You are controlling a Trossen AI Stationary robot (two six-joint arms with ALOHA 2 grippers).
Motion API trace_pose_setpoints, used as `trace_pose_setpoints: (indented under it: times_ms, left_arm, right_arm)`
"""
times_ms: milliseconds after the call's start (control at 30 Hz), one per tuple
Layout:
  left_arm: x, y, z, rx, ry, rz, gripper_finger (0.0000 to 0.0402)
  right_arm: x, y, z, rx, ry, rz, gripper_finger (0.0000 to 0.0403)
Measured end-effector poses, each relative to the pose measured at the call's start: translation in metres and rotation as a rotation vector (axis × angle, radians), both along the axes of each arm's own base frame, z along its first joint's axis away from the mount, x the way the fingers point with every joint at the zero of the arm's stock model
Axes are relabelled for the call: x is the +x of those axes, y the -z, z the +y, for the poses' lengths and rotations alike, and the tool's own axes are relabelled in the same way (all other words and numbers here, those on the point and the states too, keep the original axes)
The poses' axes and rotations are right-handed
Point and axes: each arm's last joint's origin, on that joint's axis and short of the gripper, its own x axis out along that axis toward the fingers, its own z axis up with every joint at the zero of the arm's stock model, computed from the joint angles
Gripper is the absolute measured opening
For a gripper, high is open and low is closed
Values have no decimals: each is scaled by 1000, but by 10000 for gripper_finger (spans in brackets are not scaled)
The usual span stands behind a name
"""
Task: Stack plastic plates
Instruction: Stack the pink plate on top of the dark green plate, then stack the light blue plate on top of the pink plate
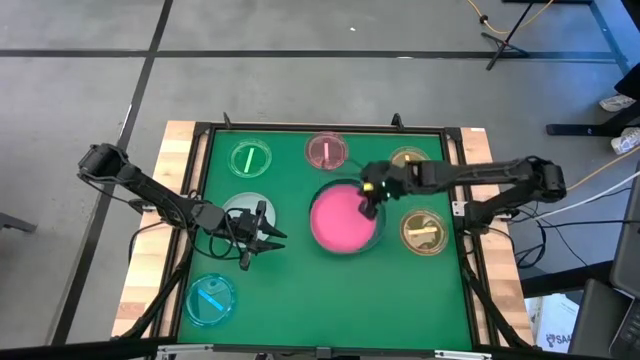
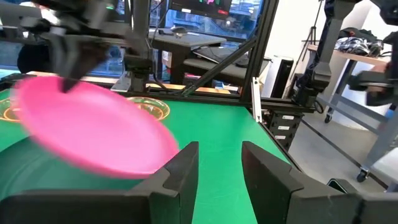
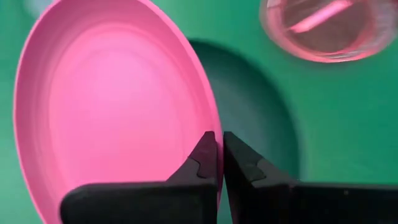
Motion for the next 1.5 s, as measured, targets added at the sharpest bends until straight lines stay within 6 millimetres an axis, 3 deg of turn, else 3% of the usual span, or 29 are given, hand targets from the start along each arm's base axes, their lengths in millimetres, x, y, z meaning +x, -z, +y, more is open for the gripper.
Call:
trace_pose_setpoints:
  times_ms: [133,300,533,967,1100,1267,1367,1500]
  left_arm:
    - [0,0,0,0,0,0,115]
    - [0,0,0,0,1,0,115]
    - [0,0,0,-1,1,-2,115]
    - [0,0,0,0,1,-1,115]
    - [0,0,0,7,2,-5,115]
    - [0,0,0,37,-9,-8,115]
    - [0,2,2,69,-90,18,115]
    - [3,5,1,138,-174,133,115]
  right_arm:
    - [-2,5,-22,-34,46,21,3]
    - [-7,23,-34,-24,75,80,3]
    - [-6,43,-34,-8,84,105,3]
    - [2,58,-34,48,59,132,6]
    - [4,65,-34,57,54,155,39]
    - [5,64,-34,59,25,177,115]
    - [7,51,-32,40,-8,172,151]
    - [14,28,-8,-28,-68,93,173]
